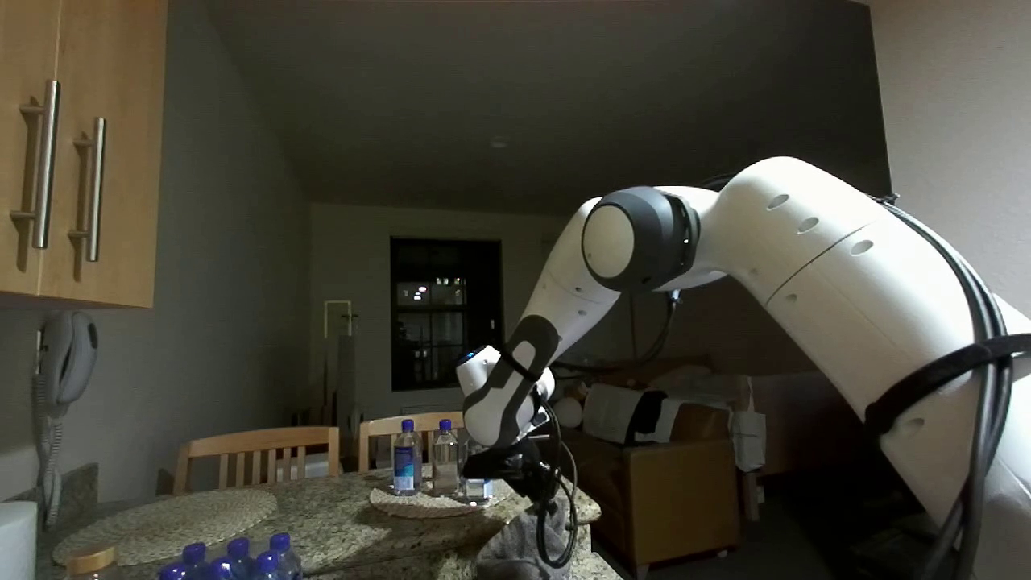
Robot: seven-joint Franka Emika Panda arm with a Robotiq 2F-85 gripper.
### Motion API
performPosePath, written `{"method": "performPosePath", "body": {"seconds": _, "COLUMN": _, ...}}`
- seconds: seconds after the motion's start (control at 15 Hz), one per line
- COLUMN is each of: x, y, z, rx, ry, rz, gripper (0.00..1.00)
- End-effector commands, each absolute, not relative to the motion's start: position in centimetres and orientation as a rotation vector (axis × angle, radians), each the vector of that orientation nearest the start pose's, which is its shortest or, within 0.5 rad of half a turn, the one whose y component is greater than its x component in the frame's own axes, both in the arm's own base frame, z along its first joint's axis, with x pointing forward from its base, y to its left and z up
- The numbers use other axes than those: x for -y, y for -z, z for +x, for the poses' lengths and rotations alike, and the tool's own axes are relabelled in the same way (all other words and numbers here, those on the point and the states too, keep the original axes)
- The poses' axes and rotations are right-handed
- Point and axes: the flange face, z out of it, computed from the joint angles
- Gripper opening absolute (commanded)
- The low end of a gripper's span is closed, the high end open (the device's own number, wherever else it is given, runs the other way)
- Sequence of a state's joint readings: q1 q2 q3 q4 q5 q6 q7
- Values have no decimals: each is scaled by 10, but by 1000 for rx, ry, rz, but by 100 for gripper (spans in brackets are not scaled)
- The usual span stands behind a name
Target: Move the towel to the right
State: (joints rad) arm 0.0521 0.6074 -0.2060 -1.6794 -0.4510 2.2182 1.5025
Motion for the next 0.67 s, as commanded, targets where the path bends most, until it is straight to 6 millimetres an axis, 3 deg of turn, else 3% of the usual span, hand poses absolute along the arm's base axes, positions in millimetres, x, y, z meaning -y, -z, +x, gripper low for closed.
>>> {"method": "performPosePath", "body": {"seconds": 0.0, "x": 107, "y": -263, "z": 655, "rx": -2159, "ry": 394, "rz": -2730, "gripper": 54}}
{"method": "performPosePath", "body": {"seconds": 0.27, "x": 97, "y": -272, "z": 647, "rx": -2118, "ry": 384, "rz": -2696, "gripper": 78}}
{"method": "performPosePath", "body": {"seconds": 0.47, "x": 80, "y": -285, "z": 640, "rx": -1942, "ry": 366, "rz": -2754, "gripper": 98}}
{"method": "performPosePath", "body": {"seconds": 0.6, "x": 63, "y": -298, "z": 635, "rx": -1787, "ry": 349, "rz": -2812, "gripper": 100}}
